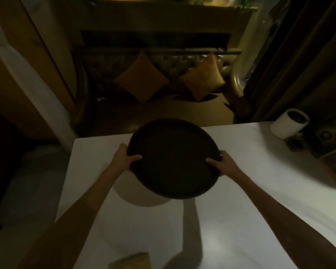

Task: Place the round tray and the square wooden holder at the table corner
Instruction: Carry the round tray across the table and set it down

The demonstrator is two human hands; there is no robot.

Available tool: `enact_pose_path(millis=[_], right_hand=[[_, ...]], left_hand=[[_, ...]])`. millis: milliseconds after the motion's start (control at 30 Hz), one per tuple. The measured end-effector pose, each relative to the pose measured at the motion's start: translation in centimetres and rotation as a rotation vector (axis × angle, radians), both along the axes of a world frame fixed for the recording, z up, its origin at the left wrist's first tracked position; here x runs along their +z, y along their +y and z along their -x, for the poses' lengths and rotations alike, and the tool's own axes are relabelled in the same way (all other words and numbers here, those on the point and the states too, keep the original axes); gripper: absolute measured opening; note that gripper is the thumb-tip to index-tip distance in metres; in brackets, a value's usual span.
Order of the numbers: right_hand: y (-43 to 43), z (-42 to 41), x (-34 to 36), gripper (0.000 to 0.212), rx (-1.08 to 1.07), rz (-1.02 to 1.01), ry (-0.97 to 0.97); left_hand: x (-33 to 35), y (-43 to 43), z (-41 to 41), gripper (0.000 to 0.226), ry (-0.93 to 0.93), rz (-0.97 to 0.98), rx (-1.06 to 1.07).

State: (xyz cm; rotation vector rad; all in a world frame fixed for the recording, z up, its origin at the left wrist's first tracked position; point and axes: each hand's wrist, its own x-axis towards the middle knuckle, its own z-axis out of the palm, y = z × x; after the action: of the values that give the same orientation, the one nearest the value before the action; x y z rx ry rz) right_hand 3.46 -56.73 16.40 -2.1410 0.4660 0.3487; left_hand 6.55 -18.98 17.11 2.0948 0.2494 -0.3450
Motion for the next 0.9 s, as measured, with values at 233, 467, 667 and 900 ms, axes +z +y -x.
enact_pose_path(millis=[233, 467, 667, 900], right_hand=[[-16.7, 5.0, 3.6, 0.067, 0.14, 0.059, -0.248], [-30.3, 12.8, 5.8, 0.102, 0.123, 0.183, -0.078], [-37.2, 18.1, 6.1, 0.091, 0.001, 0.309, -0.025], [-44.4, 22.5, 5.7, 0.074, -0.052, 0.294, -0.011]], left_hand=[[4.2, -16.6, 6.1, 0.057, -0.072, -0.134, 0.035], [4.5, -31.0, 10.9, 0.064, -0.043, -0.129, -0.043], [4.7, -40.5, 11.5, 0.057, -0.127, -0.033, -0.208], [3.6, -47.6, 12.6, 0.101, -0.21, 0.13, -0.391]])
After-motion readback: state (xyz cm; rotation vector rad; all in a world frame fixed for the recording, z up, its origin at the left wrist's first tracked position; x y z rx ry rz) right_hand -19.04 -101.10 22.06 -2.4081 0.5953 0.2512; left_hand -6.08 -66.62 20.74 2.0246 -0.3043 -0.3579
